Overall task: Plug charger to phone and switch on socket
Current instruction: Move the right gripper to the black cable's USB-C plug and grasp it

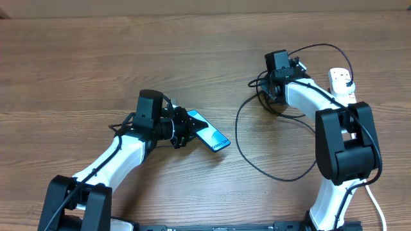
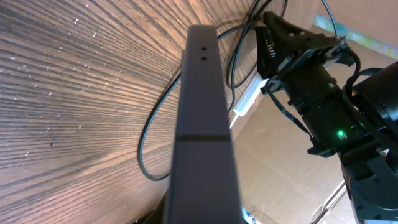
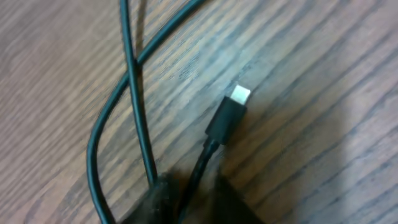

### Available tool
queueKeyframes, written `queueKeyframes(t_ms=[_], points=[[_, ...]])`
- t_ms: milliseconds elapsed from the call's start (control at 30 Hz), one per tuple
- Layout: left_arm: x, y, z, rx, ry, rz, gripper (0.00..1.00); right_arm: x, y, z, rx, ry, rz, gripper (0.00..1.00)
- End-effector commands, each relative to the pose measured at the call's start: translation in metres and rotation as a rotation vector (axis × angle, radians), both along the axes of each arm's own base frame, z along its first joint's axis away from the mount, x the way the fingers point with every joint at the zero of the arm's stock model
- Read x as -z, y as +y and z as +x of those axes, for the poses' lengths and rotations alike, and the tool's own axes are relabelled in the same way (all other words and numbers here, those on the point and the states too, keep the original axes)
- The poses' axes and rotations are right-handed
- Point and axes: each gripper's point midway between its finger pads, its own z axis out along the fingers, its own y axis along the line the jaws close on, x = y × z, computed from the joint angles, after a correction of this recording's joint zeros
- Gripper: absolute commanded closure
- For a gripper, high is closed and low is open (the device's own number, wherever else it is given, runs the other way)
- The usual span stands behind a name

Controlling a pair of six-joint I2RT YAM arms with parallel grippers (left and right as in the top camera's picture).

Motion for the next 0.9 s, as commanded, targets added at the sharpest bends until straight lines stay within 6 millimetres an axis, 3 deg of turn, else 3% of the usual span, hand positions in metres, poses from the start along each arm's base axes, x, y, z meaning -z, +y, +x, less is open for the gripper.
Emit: queueKeyframes(t_ms=[0,133,367,467,500,600,667,867], points=[[-0.01,0.0,0.004,-0.001,-0.026,-0.016,0.93,0.029,0.011,-0.022,-0.146,0.131,-0.036,0.87],[-0.01,0.0,0.004,-0.005,-0.018,-0.019,0.93,0.036,0.002,-0.046,-0.149,0.236,-0.092,0.95],[-0.011,-0.002,0.002,0.004,-0.016,-0.027,0.93,0.042,-0.013,-0.089,-0.147,0.422,-0.118,0.96],[-0.011,-0.002,0.002,0.005,-0.015,-0.026,0.93,0.043,-0.015,-0.101,-0.26,0.491,-0.142,0.96],[-0.011,-0.002,0.002,0.005,-0.015,-0.026,0.93,0.042,-0.015,-0.103,-0.3,0.503,-0.152,0.95],[-0.011,-0.002,0.002,0.005,-0.016,-0.026,0.93,0.042,-0.015,-0.103,-0.346,0.509,-0.164,0.72],[-0.011,-0.002,0.002,0.005,-0.015,-0.026,0.93,0.043,-0.011,-0.103,-0.31,0.502,-0.132,0.62],[-0.01,-0.002,0.001,0.006,-0.007,-0.025,0.93,0.046,0.013,-0.109,-0.197,0.502,0.051,0.6]])
